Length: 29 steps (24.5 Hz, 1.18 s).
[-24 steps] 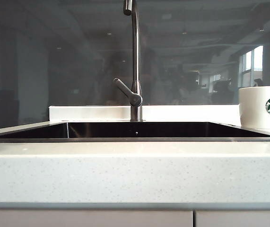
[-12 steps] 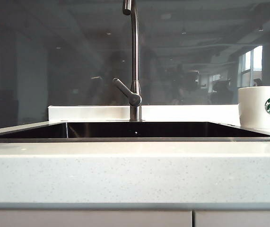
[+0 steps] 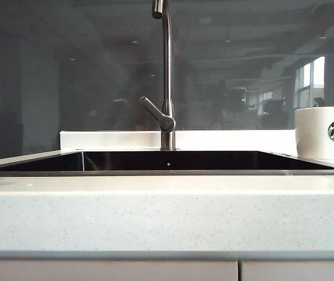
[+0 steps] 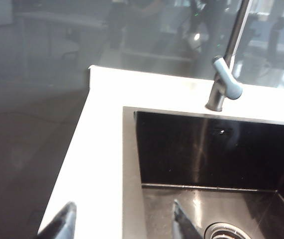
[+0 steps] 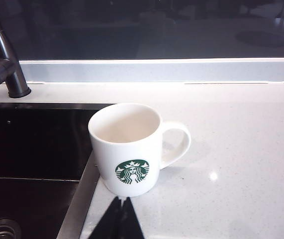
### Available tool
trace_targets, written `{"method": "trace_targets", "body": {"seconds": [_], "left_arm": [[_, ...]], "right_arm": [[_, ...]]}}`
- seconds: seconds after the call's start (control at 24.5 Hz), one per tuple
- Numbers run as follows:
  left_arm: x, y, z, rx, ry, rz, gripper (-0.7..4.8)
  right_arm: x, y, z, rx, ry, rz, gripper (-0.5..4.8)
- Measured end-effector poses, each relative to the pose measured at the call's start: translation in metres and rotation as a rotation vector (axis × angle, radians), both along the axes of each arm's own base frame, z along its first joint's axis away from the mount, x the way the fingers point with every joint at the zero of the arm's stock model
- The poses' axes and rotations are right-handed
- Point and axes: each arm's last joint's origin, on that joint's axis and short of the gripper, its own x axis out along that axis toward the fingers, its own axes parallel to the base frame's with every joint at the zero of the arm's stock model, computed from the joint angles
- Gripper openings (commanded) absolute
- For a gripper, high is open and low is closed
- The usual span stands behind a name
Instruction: Pick up the mug next to the sink, go to the faucet to get some water, pour the water into the sink, and finally put the mug back to its place.
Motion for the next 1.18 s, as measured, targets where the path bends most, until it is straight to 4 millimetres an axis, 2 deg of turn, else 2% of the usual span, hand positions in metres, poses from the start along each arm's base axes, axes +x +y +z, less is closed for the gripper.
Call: {"method": "trace_targets", "body": {"seconds": [0.08, 0.16, 0.2, 0.53, 0.86, 1.18], "left_arm": [[0.000, 0.000, 0.002, -0.001, -0.022, -0.018, 2.15], [0.000, -0.001, 0.005, 0.007, -0.050, -0.021, 0.41], [0.000, 0.000, 0.005, 0.013, -0.054, -0.018, -0.11], [0.000, 0.001, 0.003, 0.041, -0.032, 0.034, -0.06], [0.004, 0.002, -0.018, 0.063, 0.047, 0.068, -0.06], [0.004, 0.002, -0.013, 0.086, -0.005, 0.072, -0.06]], "right_arm": [[0.000, 0.000, 0.000, 0.000, 0.000, 0.000, -0.09], [0.000, 0.000, 0.000, 0.000, 0.000, 0.000, -0.09], [0.000, 0.000, 0.000, 0.000, 0.000, 0.000, -0.09], [0.000, 0.000, 0.000, 0.000, 0.000, 0.000, -0.09], [0.000, 0.000, 0.000, 0.000, 0.000, 0.000, -0.09], [0.000, 0.000, 0.000, 0.000, 0.000, 0.000, -0.09]]}}
